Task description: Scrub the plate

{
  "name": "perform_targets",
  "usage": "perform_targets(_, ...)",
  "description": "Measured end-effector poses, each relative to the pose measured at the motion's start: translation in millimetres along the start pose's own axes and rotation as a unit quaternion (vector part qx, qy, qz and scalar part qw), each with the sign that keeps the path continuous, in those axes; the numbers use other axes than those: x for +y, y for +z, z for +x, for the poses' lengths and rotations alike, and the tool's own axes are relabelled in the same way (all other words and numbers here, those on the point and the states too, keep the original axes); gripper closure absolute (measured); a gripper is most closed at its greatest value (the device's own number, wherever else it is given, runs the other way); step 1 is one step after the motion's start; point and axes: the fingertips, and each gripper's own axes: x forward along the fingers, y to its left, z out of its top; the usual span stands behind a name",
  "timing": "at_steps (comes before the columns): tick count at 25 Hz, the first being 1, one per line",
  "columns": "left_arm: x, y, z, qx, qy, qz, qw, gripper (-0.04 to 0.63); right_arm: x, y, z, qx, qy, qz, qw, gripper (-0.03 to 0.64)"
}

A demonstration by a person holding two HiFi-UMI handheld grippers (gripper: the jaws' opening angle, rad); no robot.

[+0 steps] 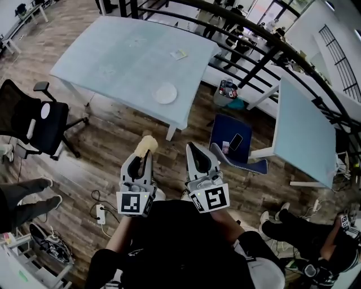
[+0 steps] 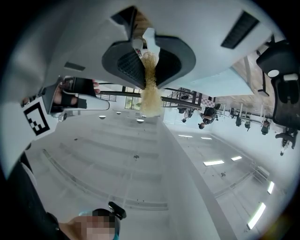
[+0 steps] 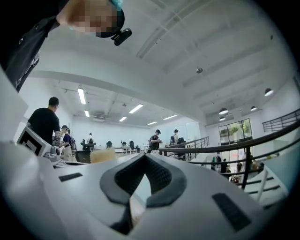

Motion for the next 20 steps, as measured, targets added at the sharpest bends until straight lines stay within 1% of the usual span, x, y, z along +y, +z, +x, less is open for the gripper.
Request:
perform_targets(3,11.1,-0.1,6.9,0.002,-0.029,0.004,0.9996,0.529,1.0,-8.4,10.0,0.017,-0.031,0.014,0.999,0.614)
perform_targets(7,28.6,3.5,15.2,0.009,-0.045,-0.001,0.999,0.529,8.9,-17.5,22.9,0.026,-0.046,0.037,0.998,0.614)
perform_targets(9,34.9,5.2,18.7,0.006,-0.057,0.001,0.9984,0.529,18.2,-23.1,31.7,0.036,-0.041,0.044,0.998,0.613)
perform_targets(11,40.7,5.7,20.7,0.005,-0.063,-0.011,0.9979,0.529,30.1,-27.9,39.2,0.046,-0.03,0.046,0.997,0.614)
perform_targets(14,55.2,-3.8,26.5,0.02,-0.055,-0.021,0.9981,0.529,40.5,-31.2,50.4,0.051,-0.022,0.046,0.997,0.613)
perform_targets(15,58.5,-6.5,30.9,0.025,-0.053,-0.023,0.998,0.529,40.8,-33.0,53.6,0.053,-0.022,0.047,0.997,0.613)
perform_targets(17,58.4,-9.1,41.5,0.025,-0.061,-0.022,0.9976,0.529,36.7,-40.0,57.6,0.063,-0.024,0.048,0.997,0.614)
perform_targets(20,56.5,-13.5,56.0,0.027,-0.068,-0.016,0.9972,0.529,22.1,-52.9,66.1,0.073,-0.034,0.055,0.995,0.614)
